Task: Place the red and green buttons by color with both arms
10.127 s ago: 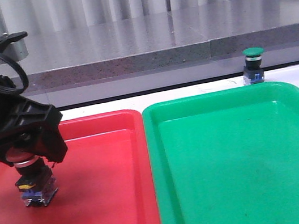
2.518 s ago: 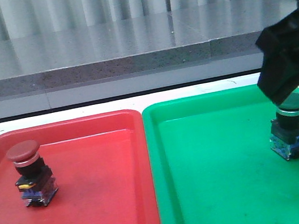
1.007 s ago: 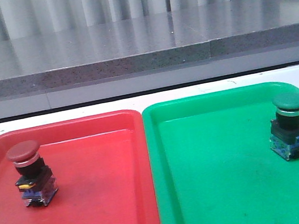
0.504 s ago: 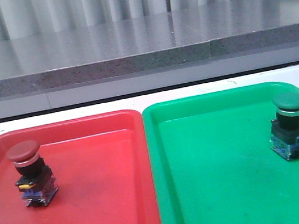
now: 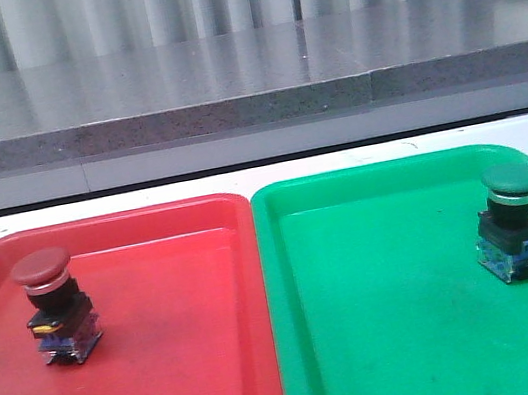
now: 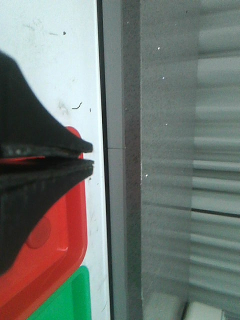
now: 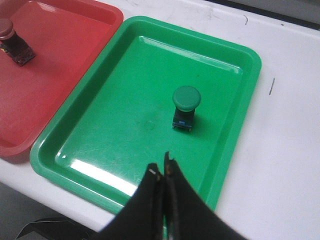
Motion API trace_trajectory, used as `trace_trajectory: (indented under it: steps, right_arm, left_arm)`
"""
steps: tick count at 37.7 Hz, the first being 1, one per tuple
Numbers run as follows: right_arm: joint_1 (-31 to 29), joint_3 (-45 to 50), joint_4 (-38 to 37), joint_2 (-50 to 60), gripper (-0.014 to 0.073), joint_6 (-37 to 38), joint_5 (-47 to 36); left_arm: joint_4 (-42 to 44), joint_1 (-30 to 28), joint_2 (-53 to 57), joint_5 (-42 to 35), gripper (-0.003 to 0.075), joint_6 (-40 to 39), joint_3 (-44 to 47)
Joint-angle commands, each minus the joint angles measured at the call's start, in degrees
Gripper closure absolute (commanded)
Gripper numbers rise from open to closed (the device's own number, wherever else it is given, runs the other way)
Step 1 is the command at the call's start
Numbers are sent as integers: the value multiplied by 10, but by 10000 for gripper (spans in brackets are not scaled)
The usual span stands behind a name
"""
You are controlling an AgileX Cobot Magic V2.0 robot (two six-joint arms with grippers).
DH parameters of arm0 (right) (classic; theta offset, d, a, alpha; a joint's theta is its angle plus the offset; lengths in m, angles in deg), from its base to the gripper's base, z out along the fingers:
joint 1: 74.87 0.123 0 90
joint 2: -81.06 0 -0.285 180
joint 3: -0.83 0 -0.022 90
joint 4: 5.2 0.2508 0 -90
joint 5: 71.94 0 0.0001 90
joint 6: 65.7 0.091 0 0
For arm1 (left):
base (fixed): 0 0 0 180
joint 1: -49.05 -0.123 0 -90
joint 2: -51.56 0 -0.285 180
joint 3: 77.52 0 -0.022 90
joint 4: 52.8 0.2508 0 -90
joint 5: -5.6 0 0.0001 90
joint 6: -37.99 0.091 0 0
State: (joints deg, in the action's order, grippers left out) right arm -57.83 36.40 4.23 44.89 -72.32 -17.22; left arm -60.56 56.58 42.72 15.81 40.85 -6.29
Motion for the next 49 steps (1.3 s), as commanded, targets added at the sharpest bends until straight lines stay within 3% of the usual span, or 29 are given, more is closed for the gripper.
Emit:
trace_trajectory:
  steps: [1, 8, 17, 49]
  right_arm:
    - [-2, -15, 0, -1, 664, 0, -35]
    - [-2, -15, 0, -1, 664, 0, -35]
    - [-2, -15, 0, -1, 664, 0, -35]
    - [-2, -15, 0, -1, 664, 0, -35]
  left_arm:
    - [7, -8, 5, -98, 740, -2, 21]
    - [91, -9, 24, -106, 740, -38, 59]
    - [88, -38, 24, -127, 740, -38, 77]
    - [53, -56, 24, -129, 740, -38, 77]
